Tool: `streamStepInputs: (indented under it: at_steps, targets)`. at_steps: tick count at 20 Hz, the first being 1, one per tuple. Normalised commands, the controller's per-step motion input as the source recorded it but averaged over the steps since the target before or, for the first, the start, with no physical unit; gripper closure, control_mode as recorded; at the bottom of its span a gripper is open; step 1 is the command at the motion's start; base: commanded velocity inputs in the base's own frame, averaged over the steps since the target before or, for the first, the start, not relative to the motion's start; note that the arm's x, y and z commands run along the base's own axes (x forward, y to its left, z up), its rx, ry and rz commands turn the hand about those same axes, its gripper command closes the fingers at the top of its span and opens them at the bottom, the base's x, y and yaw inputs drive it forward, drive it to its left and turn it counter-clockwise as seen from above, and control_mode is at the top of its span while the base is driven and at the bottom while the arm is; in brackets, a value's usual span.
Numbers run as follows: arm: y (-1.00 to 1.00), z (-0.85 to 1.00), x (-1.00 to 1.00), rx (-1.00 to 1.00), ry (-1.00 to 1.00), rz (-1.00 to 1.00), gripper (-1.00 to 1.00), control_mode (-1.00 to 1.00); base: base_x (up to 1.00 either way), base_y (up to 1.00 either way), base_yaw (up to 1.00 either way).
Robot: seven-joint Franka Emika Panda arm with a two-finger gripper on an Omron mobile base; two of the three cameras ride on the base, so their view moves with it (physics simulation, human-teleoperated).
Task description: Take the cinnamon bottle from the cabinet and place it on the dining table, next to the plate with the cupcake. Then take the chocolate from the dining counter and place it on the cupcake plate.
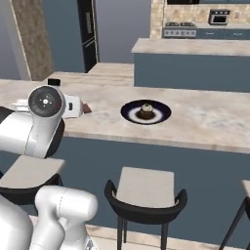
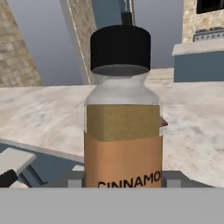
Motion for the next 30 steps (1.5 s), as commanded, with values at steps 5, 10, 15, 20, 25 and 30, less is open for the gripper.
streamStepInputs:
  at_steps: [5, 10, 15, 20, 25, 30]
  targets:
    - [0.0, 0.0, 0.0, 0.0, 0.0, 0.0, 1.0, 1.0, 0.92, 0.0, 0.0]
    - [0.0, 0.0, 0.0, 0.0, 0.0, 0.0, 1.0, 1.0, 0.86, 0.0, 0.0]
    - [-0.11, 0.0, 0.06, 0.0, 0.0, 0.02, 1.0, -1.0, 0.41, -0.06, 0.0]
    - [-0.93, 0.0, 0.28, 0.0, -0.15, 0.26, 1.0, -1.0, 0.0, 0.0, 0.0]
    - [-1.0, -0.01, 0.48, 0.0, -0.38, 0.31, 1.0, -1.0, 0.0, 0.0, 0.0]
    - [-0.11, -0.16, 0.99, 0.0, -0.09, 0.05, 1.0, -1.0, 0.0, 0.0, 0.0]
